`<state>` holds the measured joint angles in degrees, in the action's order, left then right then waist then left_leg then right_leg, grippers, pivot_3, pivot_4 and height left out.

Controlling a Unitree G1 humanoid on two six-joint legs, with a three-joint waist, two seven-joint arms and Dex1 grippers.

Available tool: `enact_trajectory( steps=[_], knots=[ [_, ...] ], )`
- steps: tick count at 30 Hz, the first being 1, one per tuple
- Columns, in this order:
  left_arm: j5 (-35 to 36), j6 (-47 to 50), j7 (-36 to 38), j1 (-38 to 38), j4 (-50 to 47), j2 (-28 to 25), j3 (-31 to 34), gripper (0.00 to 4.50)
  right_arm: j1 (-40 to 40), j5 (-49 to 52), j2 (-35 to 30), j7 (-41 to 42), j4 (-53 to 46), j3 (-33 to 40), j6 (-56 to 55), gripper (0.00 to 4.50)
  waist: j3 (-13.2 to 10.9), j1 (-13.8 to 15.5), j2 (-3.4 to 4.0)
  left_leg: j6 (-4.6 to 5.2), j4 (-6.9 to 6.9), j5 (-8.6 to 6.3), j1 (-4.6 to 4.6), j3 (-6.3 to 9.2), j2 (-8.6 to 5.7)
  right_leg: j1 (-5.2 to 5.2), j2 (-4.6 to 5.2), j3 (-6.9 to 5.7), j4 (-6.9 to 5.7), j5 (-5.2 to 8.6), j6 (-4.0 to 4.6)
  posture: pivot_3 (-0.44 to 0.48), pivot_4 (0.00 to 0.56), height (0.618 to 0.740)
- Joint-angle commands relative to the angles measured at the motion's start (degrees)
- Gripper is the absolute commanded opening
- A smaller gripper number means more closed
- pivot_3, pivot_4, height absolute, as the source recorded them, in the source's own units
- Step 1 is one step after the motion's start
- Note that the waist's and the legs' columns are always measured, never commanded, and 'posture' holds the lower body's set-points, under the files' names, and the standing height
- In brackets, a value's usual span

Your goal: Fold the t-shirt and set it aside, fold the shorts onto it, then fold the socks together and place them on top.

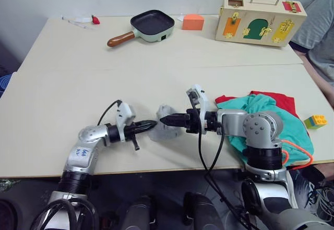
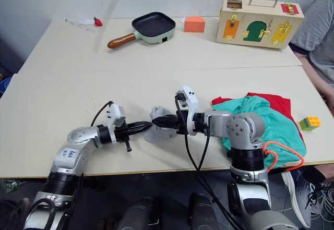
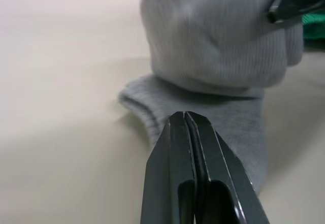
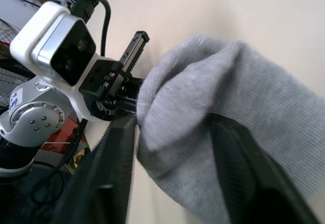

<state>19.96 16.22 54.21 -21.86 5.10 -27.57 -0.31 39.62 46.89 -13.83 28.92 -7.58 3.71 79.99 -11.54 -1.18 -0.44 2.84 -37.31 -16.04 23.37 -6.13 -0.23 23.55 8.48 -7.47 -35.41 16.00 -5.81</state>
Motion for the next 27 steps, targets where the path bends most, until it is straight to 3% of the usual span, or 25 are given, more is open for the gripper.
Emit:
enact_trajectory(
  steps=[1,4,10,14,17,20,24,27],
  knots=[
    [2.35,1.48,0.68,0.67,-1.82,-1.46,2.58,0.00,-0.46,3.33,-2.87,8.36,-3.18,-2.19,-2.87,3.58,0.00,-0.18,0.00,0.01,0.00,-0.01,-0.01,-0.02,-0.02,0.00,0.01,0.00,0.00,0.00,0.00,0.000,0.150,0.740],
    [3.01,2.63,0.77,1.43,-1.74,-3.17,4.53,0.00,-1.29,4.39,-6.10,14.79,-4.40,-3.05,-6.30,4.47,0.00,-0.31,0.00,0.05,-0.01,-0.03,-0.01,-0.02,-0.03,-0.01,0.02,-0.03,0.01,0.00,-0.01,0.000,0.150,0.740],
    [5.23,3.88,1.83,2.19,-1.83,-7.98,9.27,0.00,-5.46,1.92,-12.37,22.65,-2.68,-0.13,-17.44,4.47,0.00,-0.27,-0.01,0.02,0.03,-0.03,-0.01,-0.02,-0.01,0.00,0.01,-0.08,0.04,0.00,-0.01,0.000,0.150,0.740],
    [11.56,10.08,3.60,-0.35,-6.41,-8.00,9.88,0.00,-9.88,-12.65,-12.80,21.29,1.65,-6.00,-36.40,3.57,0.01,-0.25,-0.03,-0.02,0.03,-0.05,-0.05,-0.04,-0.02,-0.04,0.04,-0.04,0.09,-0.01,-0.02,0.000,0.150,0.740],
    [12.85,12.29,2.06,-3.83,-8.50,-4.84,7.31,0.00,-11.56,-21.26,-11.57,22.35,4.12,-11.81,-49.12,2.58,0.00,0.06,-0.04,-0.07,0.02,-0.03,-0.04,-0.05,-0.02,-0.03,0.01,-0.05,0.07,-0.02,-0.03,0.000,0.150,0.740],
    [10.32,11.77,0.73,-6.09,-9.49,0.05,1.53,0.00,-13.10,-27.13,-8.55,21.81,7.62,-15.55,-59.23,1.55,0.00,0.04,-0.04,-0.08,0.00,0.00,-0.06,-0.12,-0.04,-0.04,-0.04,-0.07,0.01,-0.03,-0.06,0.000,0.150,0.740],
    [2.12,5.97,-3.01,-8.54,-3.11,4.57,-4.48,0.00,-14.60,-32.81,-5.98,20.68,10.86,-18.80,-67.68,0.17,0.00,-0.23,-0.05,-0.04,-0.03,0.04,-0.12,-0.23,-0.05,-0.06,-0.33,-0.03,-0.01,-0.04,-0.07,0.000,0.150,0.740],
    [-1.55,5.63,-3.93,-8.70,0.08,3.62,-6.50,0.00,-14.99,-34.85,-6.18,21.07,11.89,-19.53,-70.02,0.08,0.00,-0.52,-0.05,-0.07,-0.03,0.08,-0.16,-0.29,0.01,-0.04,-0.41,0.04,-0.01,-0.04,-0.07,0.000,0.150,0.740]
  ],
)
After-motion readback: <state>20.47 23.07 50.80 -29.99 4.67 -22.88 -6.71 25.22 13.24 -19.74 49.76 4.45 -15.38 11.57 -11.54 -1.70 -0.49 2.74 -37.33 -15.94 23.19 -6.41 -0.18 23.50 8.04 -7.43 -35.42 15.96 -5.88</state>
